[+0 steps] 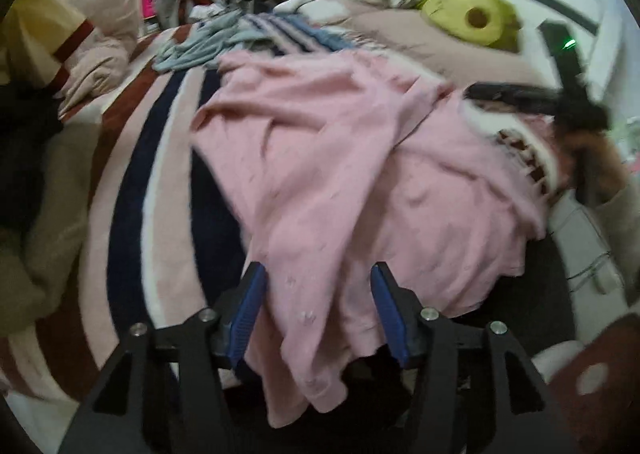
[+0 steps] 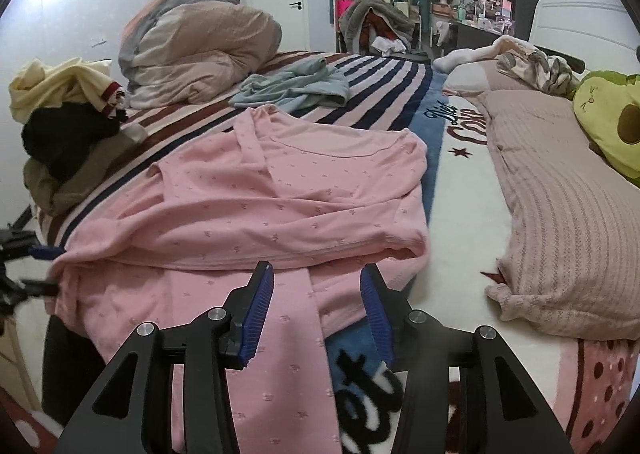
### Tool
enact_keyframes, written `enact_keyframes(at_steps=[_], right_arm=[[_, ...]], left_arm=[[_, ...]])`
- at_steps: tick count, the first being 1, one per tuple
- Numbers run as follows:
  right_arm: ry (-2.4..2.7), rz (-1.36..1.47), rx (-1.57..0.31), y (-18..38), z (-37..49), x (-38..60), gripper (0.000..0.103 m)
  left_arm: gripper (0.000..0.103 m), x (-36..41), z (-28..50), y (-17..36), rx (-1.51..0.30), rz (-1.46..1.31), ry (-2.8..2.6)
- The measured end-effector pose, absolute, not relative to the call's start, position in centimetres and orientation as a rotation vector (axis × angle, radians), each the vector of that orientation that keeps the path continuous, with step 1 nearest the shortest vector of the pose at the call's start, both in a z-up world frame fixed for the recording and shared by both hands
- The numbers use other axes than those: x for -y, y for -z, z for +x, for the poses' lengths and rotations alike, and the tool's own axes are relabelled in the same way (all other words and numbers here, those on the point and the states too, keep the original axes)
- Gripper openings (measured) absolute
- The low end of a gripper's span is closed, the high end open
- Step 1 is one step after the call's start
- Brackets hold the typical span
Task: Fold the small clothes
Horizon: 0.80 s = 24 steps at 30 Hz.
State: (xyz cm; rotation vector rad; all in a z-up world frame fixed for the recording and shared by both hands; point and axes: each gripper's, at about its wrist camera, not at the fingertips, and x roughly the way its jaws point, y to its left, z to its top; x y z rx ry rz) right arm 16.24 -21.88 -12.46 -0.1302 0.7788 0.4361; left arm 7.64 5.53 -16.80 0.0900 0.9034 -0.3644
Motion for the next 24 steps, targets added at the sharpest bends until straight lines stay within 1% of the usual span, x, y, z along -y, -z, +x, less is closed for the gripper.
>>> enact_keyframes(at_steps=[2, 3, 4, 8, 10, 11, 13, 14, 15, 16, 20, 22, 24], right_arm=[[-0.436, -0.128, -0.784, 12.6, 16.0, 21.9, 0.040], [-0.436, -0.127, -0.786, 12.5, 15.9, 21.9, 0.040], [-0.435, -0.128, -0.790, 12.6, 15.8, 22.0, 0.040], [-0.417, -0.126, -0.797, 12.5, 15.5, 22.5, 0.040], [-0.409, -0.114, -0.799, 12.4, 15.3, 22.9, 0.040], [-0.405, -0.108, -0.799, 12.4, 15.2, 23.0, 0.040], [-0.400, -0.106, -0.800, 12.4, 15.0, 23.1, 0.040], [-0.399, -0.106, -0.802, 12.4, 14.9, 23.1, 0.040], [-0.401, -0.107, -0.805, 12.4, 14.7, 23.2, 0.040], [-0.402, -0.110, -0.808, 12.4, 14.6, 23.1, 0.040], [-0.406, -0.121, -0.833, 12.5, 13.6, 23.3, 0.040], [-0.399, -0.102, -0.859, 12.9, 12.7, 24.0, 0.043], [-0.417, -0.041, -0.894, 13.6, 11.4, 25.0, 0.051]], left_arm=[[0.033, -6.1, 7.5, 17.2, -0.909, 0.055, 0.352], [0.011, -6.4, 7.4, 17.1, -0.908, 0.049, 0.349], [0.005, -6.8, 7.3, 16.9, -0.902, 0.046, 0.351], [0.003, -8.7, 6.8, 14.5, -0.852, 0.067, 0.352], [0.003, -9.4, 6.6, 14.0, -0.858, 0.102, 0.332], [0.004, -9.6, 6.8, 14.2, -0.877, 0.135, 0.314], [0.008, -10.2, 6.9, 15.0, -0.916, 0.188, 0.276], [0.012, -10.5, 6.9, 15.4, -0.940, 0.193, 0.266], [0.021, -11.0, 6.9, 15.8, -0.953, 0.181, 0.255], [0.027, -11.5, 6.8, 16.0, -0.960, 0.166, 0.246], [0.035, -13.6, 5.4, 16.5, -0.970, 0.080, 0.201], [0.051, -14.6, 4.2, 16.5, -0.964, 0.011, 0.208], [0.052, -15.0, 3.0, 16.9, -0.965, -0.070, 0.254]])
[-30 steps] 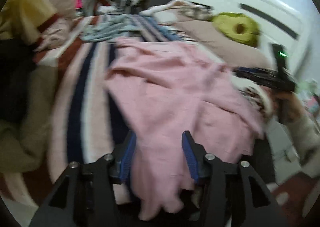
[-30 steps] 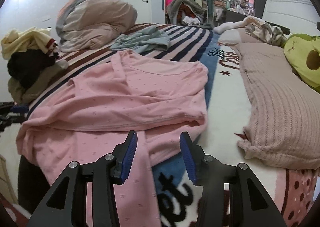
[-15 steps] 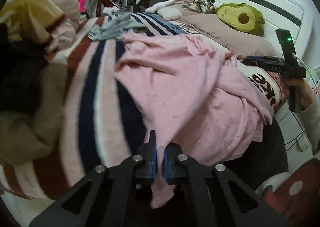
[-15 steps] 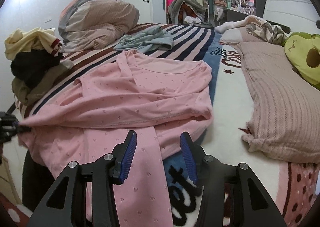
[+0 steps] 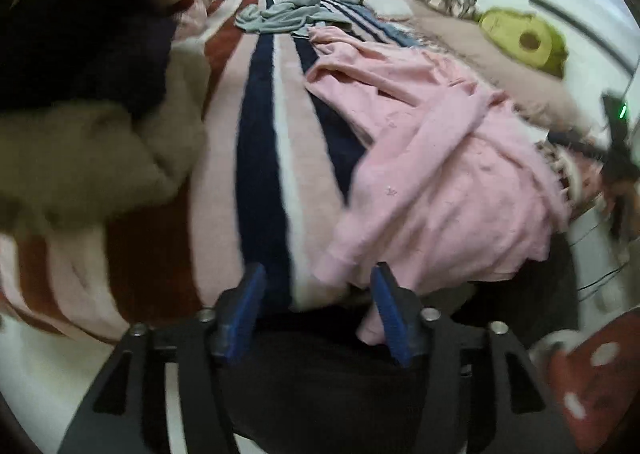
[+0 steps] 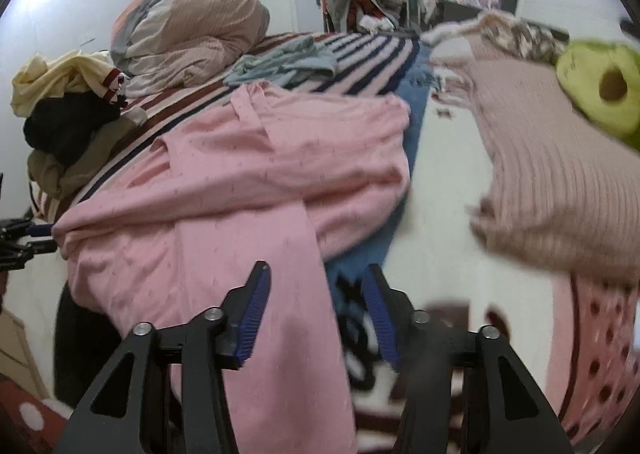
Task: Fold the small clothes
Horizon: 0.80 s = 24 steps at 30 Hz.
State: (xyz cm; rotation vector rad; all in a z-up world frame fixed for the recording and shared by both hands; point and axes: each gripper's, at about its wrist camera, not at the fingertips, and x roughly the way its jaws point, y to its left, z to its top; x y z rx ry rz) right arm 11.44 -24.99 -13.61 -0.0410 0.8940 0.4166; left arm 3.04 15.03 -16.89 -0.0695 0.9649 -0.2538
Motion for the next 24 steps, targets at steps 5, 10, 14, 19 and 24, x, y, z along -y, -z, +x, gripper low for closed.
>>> enact_keyframes(at_steps=[5, 10, 14, 19, 24], right_arm=[[-0.500, 0.131, -0.979, 16.1, 7.5, 26.7, 0.054], [-0.536, 0.324, -1.072, 19.5, 4.3, 27.9, 0.056], [-0.562, 0.358, -1.145, 22.2, 3.5, 26.8, 0.057], [-0.618, 0.354, -1.152, 23.8, 4.7, 24.8, 0.057], [-0.702, 0.323, -1.147, 23.7, 5.5, 23.8, 0.057]], left_arm=[[0.052, -13.6, 1.6, 18.9, -0.991, -0.183, 0.334], [0.052, -11.5, 2.5, 20.8, -1.016, -0.271, 0.371], [0.052, -9.4, 3.6, 21.9, -1.020, -0.289, 0.398], [0.052, -9.0, 4.4, 22.3, -1.008, -0.317, 0.369], [0.054, -10.3, 4.0, 21.8, -1.009, -0.258, 0.310]])
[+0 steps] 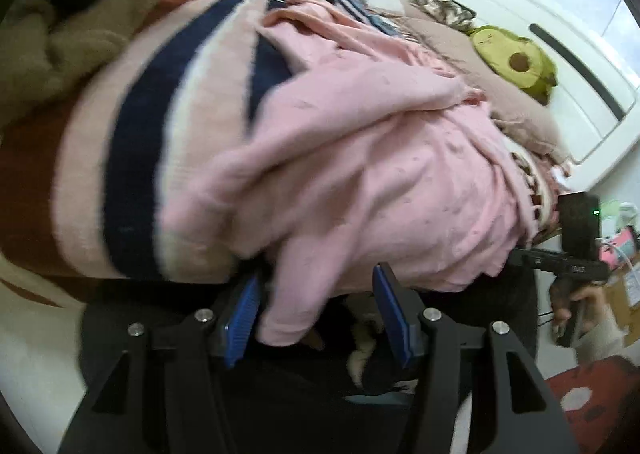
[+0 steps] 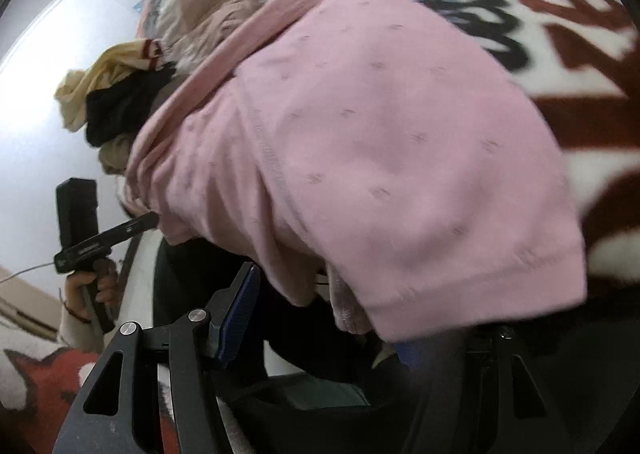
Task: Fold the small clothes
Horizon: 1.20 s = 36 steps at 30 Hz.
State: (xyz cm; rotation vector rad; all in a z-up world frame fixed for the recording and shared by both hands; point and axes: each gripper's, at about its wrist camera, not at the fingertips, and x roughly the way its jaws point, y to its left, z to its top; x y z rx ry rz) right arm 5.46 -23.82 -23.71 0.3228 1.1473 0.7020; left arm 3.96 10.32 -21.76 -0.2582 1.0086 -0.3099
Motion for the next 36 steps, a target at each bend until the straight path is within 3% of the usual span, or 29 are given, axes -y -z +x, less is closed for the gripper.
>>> enact_keyframes(at_steps=[4, 10, 11, 13, 15, 17, 18, 36], right_arm=[[-0.692, 0.280, -1.174, 24.6, 6.1, 23.7, 0.057], [-0.783, 0.292, -1.153, 24.0, 6.2, 22.8, 0.056], [-0.802, 0.296, -1.150, 23.9, 6.2, 22.5, 0.052], [-0.822, 0.292, -1.136, 23.7, 6.2, 22.1, 0.042], [-0.794, 0.252, -1.138, 23.8, 6.4, 21.7, 0.028], [-0.771, 0.222, -1.140, 23.8, 6.4, 21.6, 0.010], [-0.781, 0.223, -1.137, 23.7, 6.3, 21.6, 0.008], [-0.990, 0.231, -0.788, 13.9, 2.6, 20.9, 0.003]], left_arm=[[0.054, -11.1, 4.6, 21.8, -0.986, -0.394, 0.404], [0.051, -9.3, 5.4, 21.7, -0.988, -0.367, 0.404], [0.046, -9.5, 5.4, 21.8, -0.984, -0.396, 0.411], [0.020, -9.4, 5.5, 21.9, -0.981, -0.416, 0.426], [0.019, -8.7, 5.8, 22.1, -0.976, -0.418, 0.435], [0.010, -8.2, 6.1, 22.0, -0.985, -0.412, 0.427], [0.008, -8.0, 6.0, 21.8, -0.986, -0.405, 0.435], [0.003, -7.6, 0.5, 11.6, -0.696, -0.323, 0.532]])
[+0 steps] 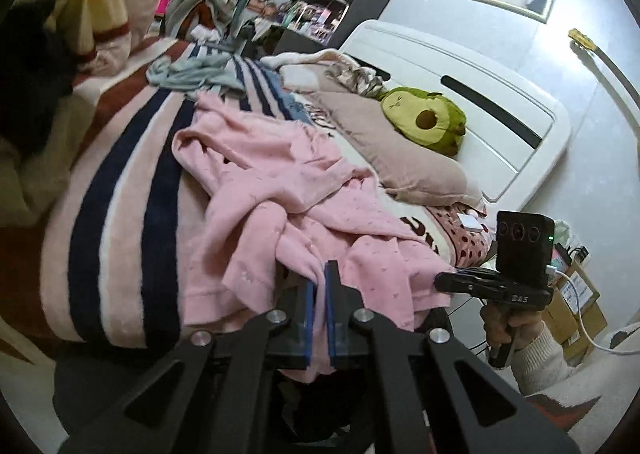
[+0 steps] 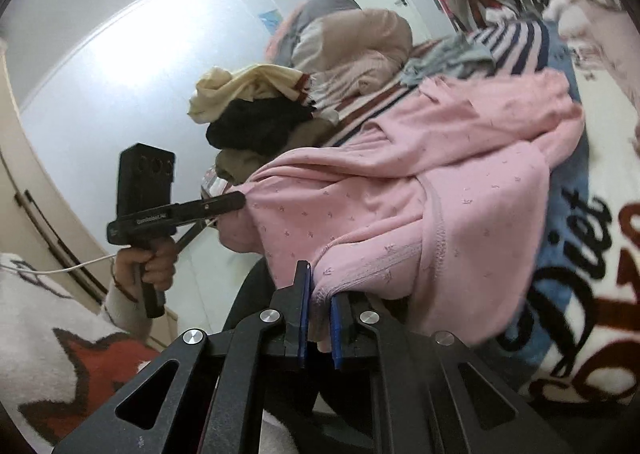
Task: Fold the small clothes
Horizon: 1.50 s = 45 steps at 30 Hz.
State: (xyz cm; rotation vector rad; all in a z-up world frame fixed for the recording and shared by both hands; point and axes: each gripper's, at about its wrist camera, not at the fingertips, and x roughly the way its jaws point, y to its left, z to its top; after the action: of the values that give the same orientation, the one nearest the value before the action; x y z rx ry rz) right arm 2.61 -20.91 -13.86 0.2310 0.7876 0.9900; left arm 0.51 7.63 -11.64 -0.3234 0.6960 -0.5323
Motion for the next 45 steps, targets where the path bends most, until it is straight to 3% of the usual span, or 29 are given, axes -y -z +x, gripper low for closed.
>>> enact_keyframes(at_steps=[17, 20, 22, 24, 25, 27, 30, 33, 42, 45], right_arm=[[-0.832, 0.204, -0.973, 18.6, 2.8, 22.1, 0.006], [-0.812, 0.233, -1.015, 19.7, 3.0, 22.3, 0.006], [-0.796, 0.247, -1.043, 20.4, 3.1, 22.3, 0.007], [-0.781, 0.244, -1.058, 20.9, 3.2, 22.3, 0.012], [-0.774, 0.241, -1.061, 21.1, 3.2, 22.3, 0.015], [-0.766, 0.234, -1.071, 21.2, 3.2, 22.2, 0.031], [-0.756, 0.213, -1.092, 21.6, 3.2, 21.9, 0.037], [-0.736, 0.193, -1.108, 22.0, 3.4, 21.9, 0.042], [-0.783, 0.264, -1.127, 22.7, 4.6, 21.6, 0.053], [-0.821, 0.270, -1.126, 23.0, 5.0, 21.0, 0.053]], left_arm=[[0.003, -8.6, 1.9, 17.4, -0.862, -0.354, 0.441], [0.013, -8.6, 2.1, 19.0, -0.901, -0.384, 0.447], [0.039, -8.6, 2.0, 19.7, -0.911, -0.396, 0.451], [0.048, -8.6, 2.0, 20.2, -0.916, -0.406, 0.452], [0.050, -8.7, 2.0, 20.4, -0.919, -0.408, 0.447], [0.050, -8.7, 2.2, 20.8, -0.926, -0.403, 0.427], [0.050, -8.8, 2.4, 21.5, -0.943, -0.399, 0.419], [0.060, -8.8, 2.6, 22.1, -0.962, -0.386, 0.402], [0.059, -7.6, 3.4, 23.0, -0.982, -0.446, 0.464], [0.042, -7.0, 4.1, 23.7, -0.998, -0.472, 0.452]])
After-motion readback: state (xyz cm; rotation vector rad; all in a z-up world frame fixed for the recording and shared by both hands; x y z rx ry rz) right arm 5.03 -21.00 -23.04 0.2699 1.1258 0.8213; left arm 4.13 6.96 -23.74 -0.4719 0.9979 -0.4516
